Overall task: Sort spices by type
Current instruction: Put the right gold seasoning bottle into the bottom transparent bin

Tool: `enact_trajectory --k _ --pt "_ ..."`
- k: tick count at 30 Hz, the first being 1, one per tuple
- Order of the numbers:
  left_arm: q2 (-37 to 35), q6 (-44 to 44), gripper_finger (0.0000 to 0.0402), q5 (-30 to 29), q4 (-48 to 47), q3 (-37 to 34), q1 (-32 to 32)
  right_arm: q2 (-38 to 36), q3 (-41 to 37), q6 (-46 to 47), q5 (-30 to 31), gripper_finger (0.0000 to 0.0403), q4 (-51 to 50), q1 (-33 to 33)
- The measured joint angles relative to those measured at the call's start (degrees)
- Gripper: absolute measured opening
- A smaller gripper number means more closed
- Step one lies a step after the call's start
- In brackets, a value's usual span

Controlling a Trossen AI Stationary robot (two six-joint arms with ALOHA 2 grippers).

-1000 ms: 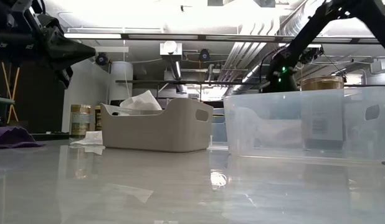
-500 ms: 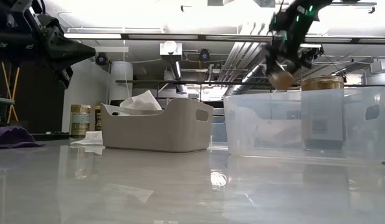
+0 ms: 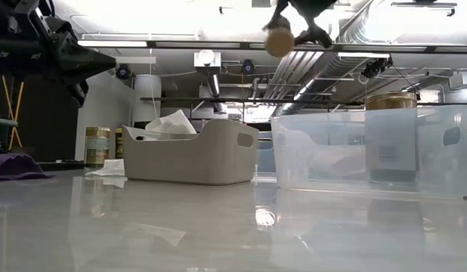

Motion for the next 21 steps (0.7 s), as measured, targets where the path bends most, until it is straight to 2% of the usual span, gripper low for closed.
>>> enact_trajectory --k 6,9,11,13,17,21 --pt "0.0 -5.4 0.0003 -0.4 5.2 0.0 0.0 2.4 0.0 5.8 3.4 0.0273 4.1 8.0" --pt "0.0 -8.6 0.0003 -2.9 10.7 0.0 0.0 3.4 0.0 6.9 5.7 0.0273 6.8 10.3" --pt "0.5 -8.9 0.0003 -6.0 16.1 0.0 0.0 4.0 0.0 6.9 6.3 0.0273 9.5 11.2" --pt "2.1 -7.2 0.0003 -5.4 18.9 1.3 0.0 4.9 0.0 5.4 6.7 0.0273 13.4 11.8" --pt "11.6 -3.1 0.0010 -2.7 14.9 9.4 0.0 6.1 0.0 2.5 4.9 0.0273 21.6 11.4" --pt "27.6 6.1 0.0057 3.0 8.5 22.2 0.0 7.0 0.0 1.4 -0.1 0.0273 27.9 9.9"
